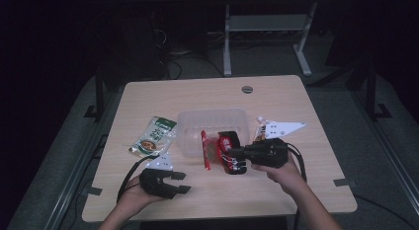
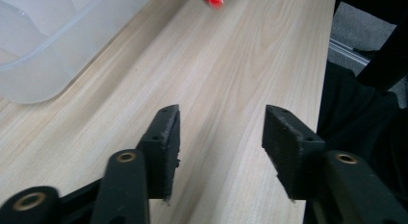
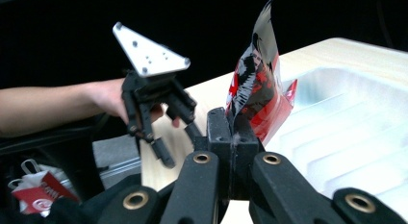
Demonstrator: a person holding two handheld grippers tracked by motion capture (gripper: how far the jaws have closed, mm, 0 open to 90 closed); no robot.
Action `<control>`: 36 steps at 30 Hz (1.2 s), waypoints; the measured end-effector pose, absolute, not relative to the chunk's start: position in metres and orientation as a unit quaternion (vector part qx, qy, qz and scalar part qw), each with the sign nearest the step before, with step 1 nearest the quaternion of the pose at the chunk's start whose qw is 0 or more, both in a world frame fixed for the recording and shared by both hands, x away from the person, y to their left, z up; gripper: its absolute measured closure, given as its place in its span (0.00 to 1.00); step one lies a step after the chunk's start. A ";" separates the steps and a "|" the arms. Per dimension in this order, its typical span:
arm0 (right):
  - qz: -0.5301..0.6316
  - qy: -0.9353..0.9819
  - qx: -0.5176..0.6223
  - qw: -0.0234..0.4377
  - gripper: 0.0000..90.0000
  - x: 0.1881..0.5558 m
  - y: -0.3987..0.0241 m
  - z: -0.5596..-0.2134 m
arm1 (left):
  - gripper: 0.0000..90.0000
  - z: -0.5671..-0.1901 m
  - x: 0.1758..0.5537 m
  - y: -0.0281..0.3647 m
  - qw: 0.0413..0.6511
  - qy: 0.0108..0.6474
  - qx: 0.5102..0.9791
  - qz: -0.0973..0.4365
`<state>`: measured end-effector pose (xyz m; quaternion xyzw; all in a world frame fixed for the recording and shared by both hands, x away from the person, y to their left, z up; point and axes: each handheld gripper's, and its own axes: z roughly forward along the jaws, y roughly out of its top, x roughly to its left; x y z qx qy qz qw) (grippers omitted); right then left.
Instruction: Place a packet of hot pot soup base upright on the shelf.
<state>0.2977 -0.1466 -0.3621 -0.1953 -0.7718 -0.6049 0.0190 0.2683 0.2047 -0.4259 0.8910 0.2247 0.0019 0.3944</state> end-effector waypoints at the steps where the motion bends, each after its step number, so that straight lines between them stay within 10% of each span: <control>1: -0.605 -0.771 -0.199 0.018 1.00 0.299 -0.148 -0.360 | 0.50 -0.426 0.269 0.205 0.391 0.223 0.893 0.004; 36: -0.583 -0.753 -0.294 -0.079 1.00 0.360 -0.191 -0.331 | 0.15 -0.437 0.274 0.209 0.355 0.232 0.905 0.028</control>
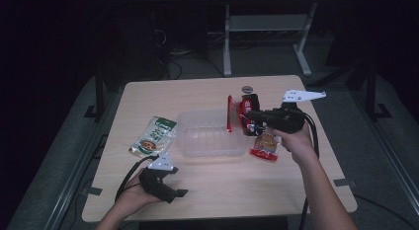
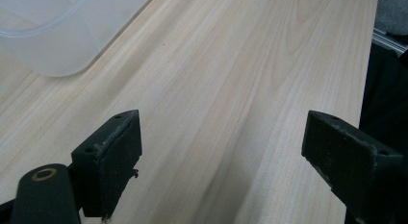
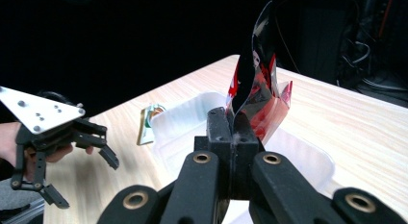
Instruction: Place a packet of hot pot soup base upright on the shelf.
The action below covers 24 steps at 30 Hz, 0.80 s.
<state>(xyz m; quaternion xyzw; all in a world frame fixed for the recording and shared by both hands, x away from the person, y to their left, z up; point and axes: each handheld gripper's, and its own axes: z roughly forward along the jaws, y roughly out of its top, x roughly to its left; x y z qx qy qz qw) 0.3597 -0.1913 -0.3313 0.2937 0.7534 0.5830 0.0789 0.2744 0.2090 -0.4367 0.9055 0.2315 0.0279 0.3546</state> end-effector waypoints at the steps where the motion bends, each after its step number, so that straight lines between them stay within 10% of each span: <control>1: 0.580 0.754 0.296 0.080 1.00 0.360 -0.193 -0.332 | 0.15 -0.437 0.274 0.208 0.357 0.235 0.904 0.025; 24: 0.543 0.762 0.341 0.093 1.00 0.360 -0.210 -0.351 | 0.15 -0.440 0.273 0.207 0.355 0.238 0.904 0.017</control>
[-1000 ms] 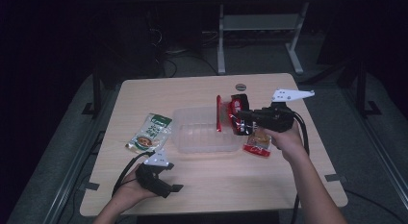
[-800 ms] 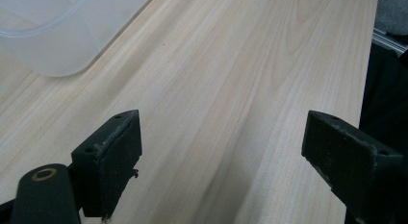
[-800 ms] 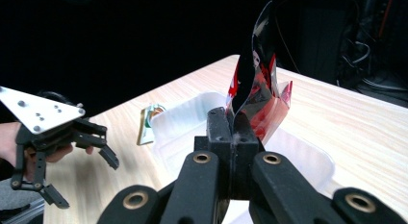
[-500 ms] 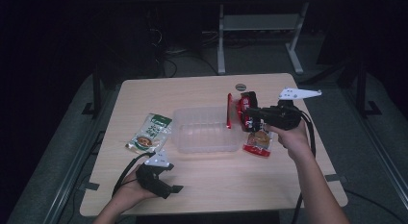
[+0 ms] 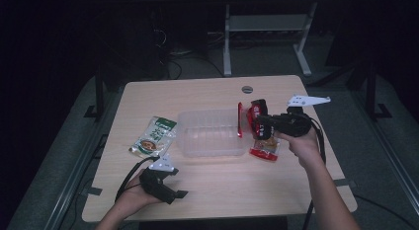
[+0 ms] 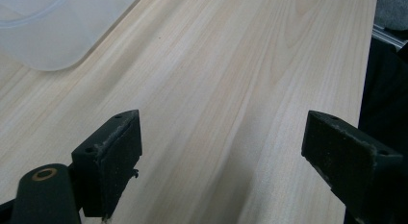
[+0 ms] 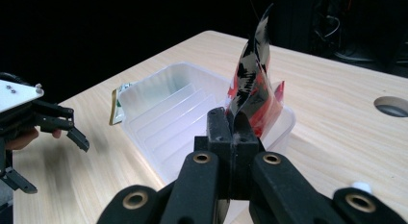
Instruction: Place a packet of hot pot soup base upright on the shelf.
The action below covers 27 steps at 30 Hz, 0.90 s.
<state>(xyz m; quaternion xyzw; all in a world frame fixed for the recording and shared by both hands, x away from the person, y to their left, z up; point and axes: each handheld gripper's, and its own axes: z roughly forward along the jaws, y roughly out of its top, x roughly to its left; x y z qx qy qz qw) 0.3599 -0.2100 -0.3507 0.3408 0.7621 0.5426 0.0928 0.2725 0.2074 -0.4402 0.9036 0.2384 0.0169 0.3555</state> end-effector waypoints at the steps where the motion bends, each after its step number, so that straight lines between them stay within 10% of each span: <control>1: 0.540 0.764 0.341 0.092 1.00 0.360 -0.209 -0.352 | 0.15 -0.440 0.273 0.207 0.355 0.238 0.904 0.017; 27: 0.496 0.788 0.360 0.063 0.96 0.377 -0.181 -0.381 | 0.15 -0.443 0.272 0.206 0.347 0.234 0.908 0.008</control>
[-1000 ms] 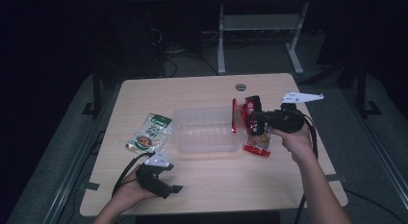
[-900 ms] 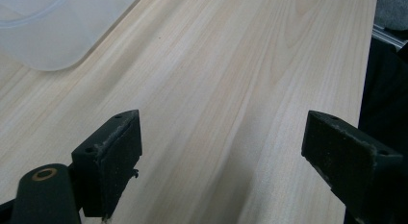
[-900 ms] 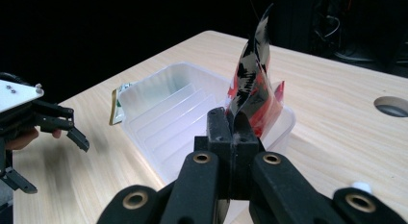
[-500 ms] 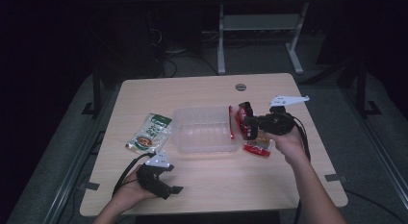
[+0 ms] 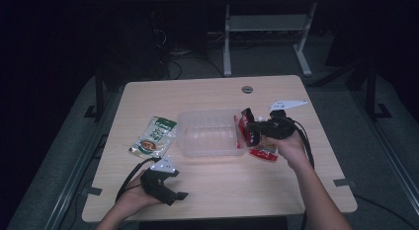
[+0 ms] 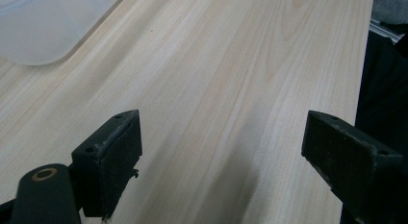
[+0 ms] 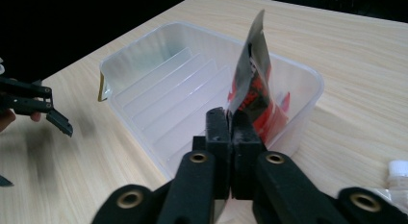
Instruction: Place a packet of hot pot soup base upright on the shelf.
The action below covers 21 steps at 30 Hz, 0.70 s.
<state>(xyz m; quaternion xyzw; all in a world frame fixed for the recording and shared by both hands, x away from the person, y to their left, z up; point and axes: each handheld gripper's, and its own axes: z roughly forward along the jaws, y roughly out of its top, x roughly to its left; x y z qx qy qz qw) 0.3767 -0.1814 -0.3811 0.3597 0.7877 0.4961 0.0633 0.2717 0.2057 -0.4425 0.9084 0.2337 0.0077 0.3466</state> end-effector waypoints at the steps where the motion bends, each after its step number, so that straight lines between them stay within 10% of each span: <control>1: 0.499 0.785 0.363 0.062 0.88 0.378 -0.181 -0.381 | 0.15 -0.443 0.272 0.206 0.347 0.233 0.908 0.008; 21: 0.491 0.789 0.360 0.076 0.29 0.365 -0.189 -0.374 | 0.15 -0.441 0.273 0.210 0.351 0.235 0.906 0.013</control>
